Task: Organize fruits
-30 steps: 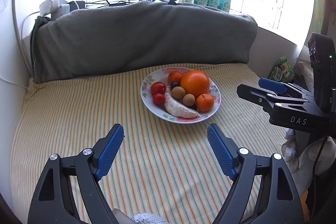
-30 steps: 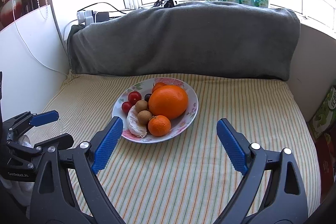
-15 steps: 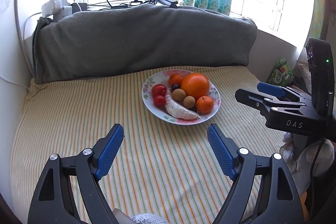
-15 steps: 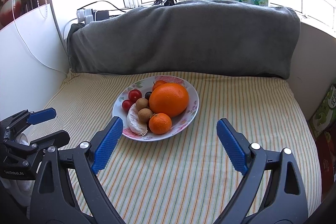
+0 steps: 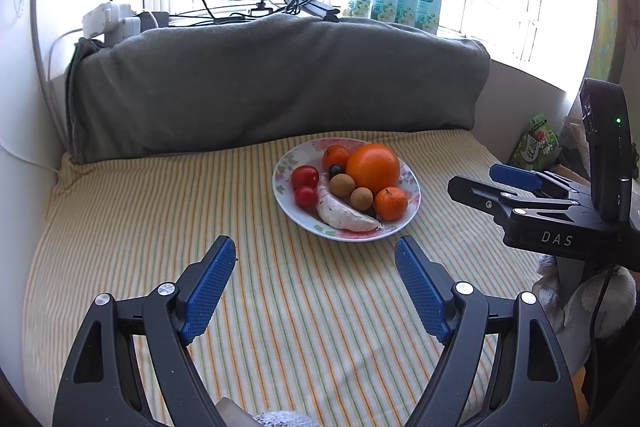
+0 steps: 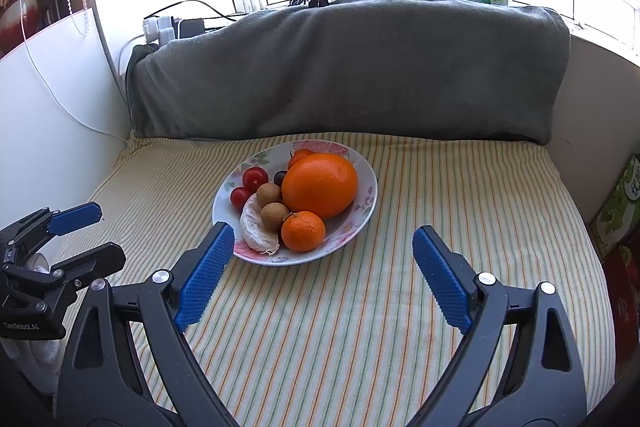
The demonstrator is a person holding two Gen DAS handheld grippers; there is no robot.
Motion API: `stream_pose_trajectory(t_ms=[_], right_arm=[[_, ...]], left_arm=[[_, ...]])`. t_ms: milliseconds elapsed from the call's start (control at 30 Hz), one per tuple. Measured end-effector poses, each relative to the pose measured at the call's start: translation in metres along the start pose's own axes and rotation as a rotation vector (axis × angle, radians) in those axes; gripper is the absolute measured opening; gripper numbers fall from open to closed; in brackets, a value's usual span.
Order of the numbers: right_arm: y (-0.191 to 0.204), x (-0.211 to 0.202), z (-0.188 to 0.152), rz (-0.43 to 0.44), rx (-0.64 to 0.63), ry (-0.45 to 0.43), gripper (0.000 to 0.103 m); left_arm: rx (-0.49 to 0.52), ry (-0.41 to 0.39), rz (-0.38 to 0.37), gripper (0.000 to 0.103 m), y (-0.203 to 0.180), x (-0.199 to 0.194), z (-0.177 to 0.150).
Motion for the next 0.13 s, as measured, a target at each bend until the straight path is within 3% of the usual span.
stream_pose_trajectory(t_ms=[133], right_arm=[[-0.0011, 0.0001, -0.0006, -0.003, 0.006, 0.001, 0.093]], left_arm=[[-0.001, -0.001, 0.0, 0.082, 0.0001, 0.0, 0.0004]])
Point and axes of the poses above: each gripper's, at about its wrist camera, not at the fingertips, and x roughly the way its jaws point, y to its left, z to its top, the point moved 7 cm from there along x, roughly the way its jaws point, and after that the axes turned 6 degrees about y, right-handed, at the moved point
